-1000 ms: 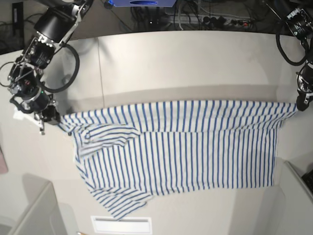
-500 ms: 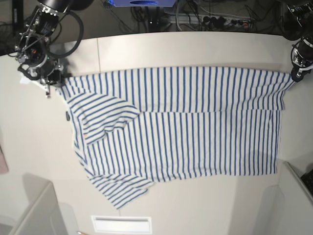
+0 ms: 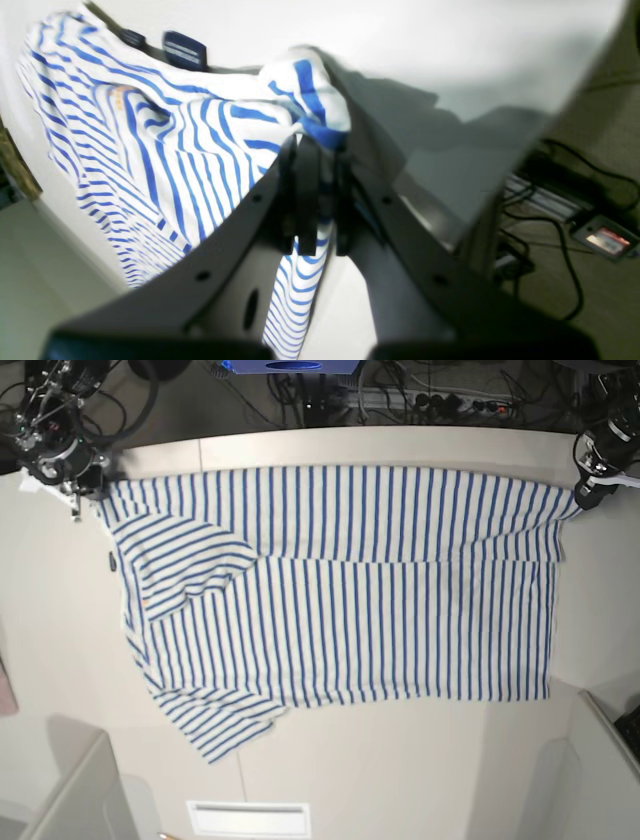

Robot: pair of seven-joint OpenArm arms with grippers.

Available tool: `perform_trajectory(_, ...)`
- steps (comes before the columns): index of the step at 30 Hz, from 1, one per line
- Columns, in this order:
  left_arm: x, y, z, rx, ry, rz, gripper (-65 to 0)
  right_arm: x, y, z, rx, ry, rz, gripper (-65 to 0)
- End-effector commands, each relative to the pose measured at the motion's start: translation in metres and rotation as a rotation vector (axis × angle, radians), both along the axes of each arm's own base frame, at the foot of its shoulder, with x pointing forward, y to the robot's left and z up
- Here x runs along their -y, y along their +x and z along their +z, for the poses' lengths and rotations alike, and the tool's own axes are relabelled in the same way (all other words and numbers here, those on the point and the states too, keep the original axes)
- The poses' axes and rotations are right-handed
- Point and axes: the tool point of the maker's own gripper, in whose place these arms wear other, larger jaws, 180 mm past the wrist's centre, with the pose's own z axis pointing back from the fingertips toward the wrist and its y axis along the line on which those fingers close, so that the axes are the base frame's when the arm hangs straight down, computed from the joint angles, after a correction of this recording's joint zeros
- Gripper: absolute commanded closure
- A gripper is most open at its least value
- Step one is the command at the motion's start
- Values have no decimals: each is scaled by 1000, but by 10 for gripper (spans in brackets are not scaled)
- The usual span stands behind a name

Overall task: Fold the T-shirt properly
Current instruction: 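Lift the edge and drag the shirt toward the robot, then release and move the right gripper to the sleeve near the hem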

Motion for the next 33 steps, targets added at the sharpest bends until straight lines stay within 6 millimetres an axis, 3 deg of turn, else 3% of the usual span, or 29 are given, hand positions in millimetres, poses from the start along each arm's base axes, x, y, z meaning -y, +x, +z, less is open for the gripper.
perform_trajectory(1, -5, 0, 11, 18, 33, -8, 0, 10, 1, 11, 25, -48, 14, 0)
perform_trajectory(12, -3, -36, 1, -84, 42, -23, 0, 7, -19, 14, 8, -91, 88, 0)
perform_trajectory(14, -3, -41, -1, -98, 41, -23, 0, 16, -25, 16, 1, -106, 74, 0)
perform_trajectory(33, -3, -45, -3, -110, 38, -19, 0, 15, -28, 19, -9, -48, 83, 0)
